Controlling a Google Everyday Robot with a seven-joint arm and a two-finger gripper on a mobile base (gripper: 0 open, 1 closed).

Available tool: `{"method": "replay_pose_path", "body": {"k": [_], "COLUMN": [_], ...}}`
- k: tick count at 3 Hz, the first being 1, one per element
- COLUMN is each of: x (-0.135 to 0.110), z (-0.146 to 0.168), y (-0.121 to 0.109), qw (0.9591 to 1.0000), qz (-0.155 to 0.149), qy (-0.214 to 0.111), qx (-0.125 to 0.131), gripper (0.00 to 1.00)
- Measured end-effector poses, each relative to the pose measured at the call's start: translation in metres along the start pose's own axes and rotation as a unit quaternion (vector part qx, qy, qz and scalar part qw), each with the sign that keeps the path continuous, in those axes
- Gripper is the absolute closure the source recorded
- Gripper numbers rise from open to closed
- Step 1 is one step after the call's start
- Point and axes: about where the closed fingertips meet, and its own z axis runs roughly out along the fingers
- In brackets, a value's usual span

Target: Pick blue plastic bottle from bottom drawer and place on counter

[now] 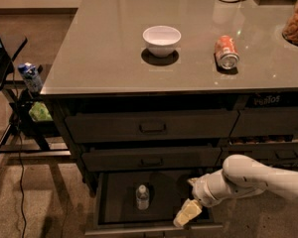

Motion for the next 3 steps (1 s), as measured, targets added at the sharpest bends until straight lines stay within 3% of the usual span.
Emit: {"method": "replay_pose_path", "body": {"k": [1,2,3], "x": [0.011,0.019,0.019], "z": [0.027,0.064,0.064], "y": [-0.027,-0.052,-0.052], "qw": [0.9994,0.9977,0.9977], "qz": [0.015,0.033,0.033], "qy": [-0.029,-0.059,-0.059], "qx": [0.011,0.006,0.006], "gripper": [0.0,0.0,0.0]}}
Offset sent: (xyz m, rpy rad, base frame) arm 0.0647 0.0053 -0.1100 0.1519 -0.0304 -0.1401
